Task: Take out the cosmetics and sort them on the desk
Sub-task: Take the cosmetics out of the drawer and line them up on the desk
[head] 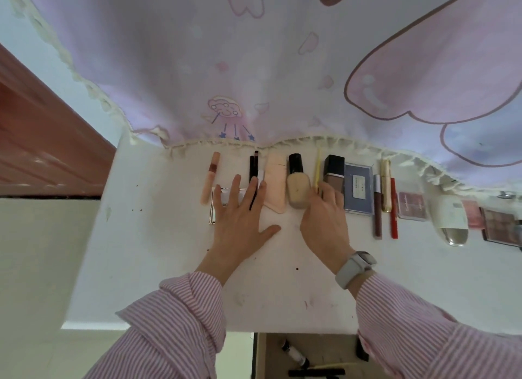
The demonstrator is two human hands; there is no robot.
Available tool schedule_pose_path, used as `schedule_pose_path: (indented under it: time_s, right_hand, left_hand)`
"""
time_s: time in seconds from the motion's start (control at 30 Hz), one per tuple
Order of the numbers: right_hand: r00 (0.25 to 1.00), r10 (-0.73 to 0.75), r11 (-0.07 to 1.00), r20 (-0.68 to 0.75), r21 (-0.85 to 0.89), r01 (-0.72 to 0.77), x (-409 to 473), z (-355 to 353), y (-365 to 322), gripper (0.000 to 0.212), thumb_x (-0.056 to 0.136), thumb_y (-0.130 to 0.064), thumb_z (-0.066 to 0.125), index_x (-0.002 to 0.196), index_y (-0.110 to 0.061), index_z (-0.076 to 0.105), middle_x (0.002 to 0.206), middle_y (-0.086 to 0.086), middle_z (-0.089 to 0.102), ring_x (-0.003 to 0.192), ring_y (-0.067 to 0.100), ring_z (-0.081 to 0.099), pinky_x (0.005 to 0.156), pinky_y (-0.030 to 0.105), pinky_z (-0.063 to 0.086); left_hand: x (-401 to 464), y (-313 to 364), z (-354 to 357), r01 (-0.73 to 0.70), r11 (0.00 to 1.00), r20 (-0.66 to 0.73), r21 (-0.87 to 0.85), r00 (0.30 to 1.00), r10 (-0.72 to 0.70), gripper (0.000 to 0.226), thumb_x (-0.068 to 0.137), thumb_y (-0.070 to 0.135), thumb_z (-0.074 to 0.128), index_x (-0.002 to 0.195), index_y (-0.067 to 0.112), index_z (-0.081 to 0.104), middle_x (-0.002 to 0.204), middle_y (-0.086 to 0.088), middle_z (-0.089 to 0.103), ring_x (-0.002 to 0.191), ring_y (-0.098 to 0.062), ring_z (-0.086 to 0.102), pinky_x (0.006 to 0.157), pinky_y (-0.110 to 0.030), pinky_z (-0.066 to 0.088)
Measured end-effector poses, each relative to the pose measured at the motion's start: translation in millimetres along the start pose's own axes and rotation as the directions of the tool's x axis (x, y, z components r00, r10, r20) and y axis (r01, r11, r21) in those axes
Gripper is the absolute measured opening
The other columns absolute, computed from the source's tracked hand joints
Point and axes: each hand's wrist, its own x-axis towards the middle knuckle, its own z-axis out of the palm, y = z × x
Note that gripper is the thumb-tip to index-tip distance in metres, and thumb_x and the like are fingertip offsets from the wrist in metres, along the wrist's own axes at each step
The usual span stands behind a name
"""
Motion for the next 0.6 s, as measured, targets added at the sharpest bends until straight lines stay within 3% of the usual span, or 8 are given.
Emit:
schedule_pose_path:
  time_s: [0.13,0.23,0.33,0.43,0.5,0.6]
  right_hand:
    - [0.997,-0.076,0.997,0.006,0.021,0.075,-7.8,2.0,4.9,0.044,0.092,-0.01,0.039,0.135,-0.007,0.037,0.146,0.008,0.032,0.137,0.024,0.02,0.11,0.036,0.021]
    - [0.987,-0.149,0.987,0.063,-0.043,0.152,-10.9,6.6,11.0,0.053,0.093,-0.014,0.036,0.144,-0.012,0.021,0.154,0.003,0.016,0.143,0.018,0.007,0.115,0.038,0.006]
    - [0.976,-0.185,0.973,0.113,-0.117,0.198,-12.4,8.2,18.3,0.057,0.094,-0.018,0.033,0.146,-0.016,0.011,0.156,-0.001,0.005,0.143,0.016,0.001,0.116,0.041,0.002]
    - [0.973,-0.211,0.972,0.094,-0.089,0.219,-16.1,4.5,20.2,0.056,0.094,-0.015,0.034,0.146,-0.014,0.015,0.155,0.002,0.01,0.143,0.018,0.004,0.117,0.042,0.005]
    - [0.97,-0.242,0.97,-0.004,0.014,0.242,-23.9,-1.5,18.8,0.05,0.092,-0.009,0.039,0.141,-0.011,0.029,0.15,0.009,0.025,0.14,0.023,0.018,0.116,0.044,0.014]
    - [0.932,-0.317,0.92,-0.175,0.181,0.347,-49.6,-8.5,22.0,0.036,0.087,0.001,0.048,0.122,-0.004,0.052,0.129,0.014,0.051,0.122,0.028,0.045,0.104,0.039,0.036]
  left_hand:
    - [4.9,1.9,6.7,0.008,0.997,0.044,0.081,0.999,-0.011,0.088,0.082,0.07,0.009,0.147,0.011,-0.002,0.157,-0.002,0.004,0.143,-0.031,-0.006,0.101,-0.055,-0.025]
    - [10.9,6.3,9.7,0.008,0.992,0.069,0.127,0.997,-0.017,0.087,0.079,0.067,-0.004,0.144,0.011,-0.011,0.157,-0.005,-0.004,0.142,-0.03,-0.015,0.098,-0.054,-0.032]
    - [14.9,6.3,9.8,-0.002,0.989,0.091,0.148,0.996,-0.011,0.086,0.082,0.068,0.002,0.144,0.01,-0.013,0.157,-0.006,-0.006,0.142,-0.029,-0.016,0.097,-0.053,-0.033]
    - [11.2,6.4,-1.6,0.009,0.995,0.08,0.098,0.997,-0.017,0.084,0.088,0.066,0.016,0.147,0.01,-0.002,0.157,-0.007,-0.001,0.143,-0.03,-0.009,0.101,-0.053,-0.025]
    - [-0.4,11.1,-14.5,0.013,0.999,-0.029,0.03,1.0,-0.012,0.076,0.09,0.059,0.026,0.146,0.009,0.021,0.154,-0.011,0.019,0.142,-0.032,0.012,0.108,-0.058,-0.005]
    - [-35.8,29.3,-29.2,-0.014,0.989,-0.221,-0.148,0.975,-0.019,0.057,0.089,0.045,0.035,0.128,0.007,0.053,0.136,-0.015,0.049,0.128,-0.035,0.043,0.103,-0.061,0.025]
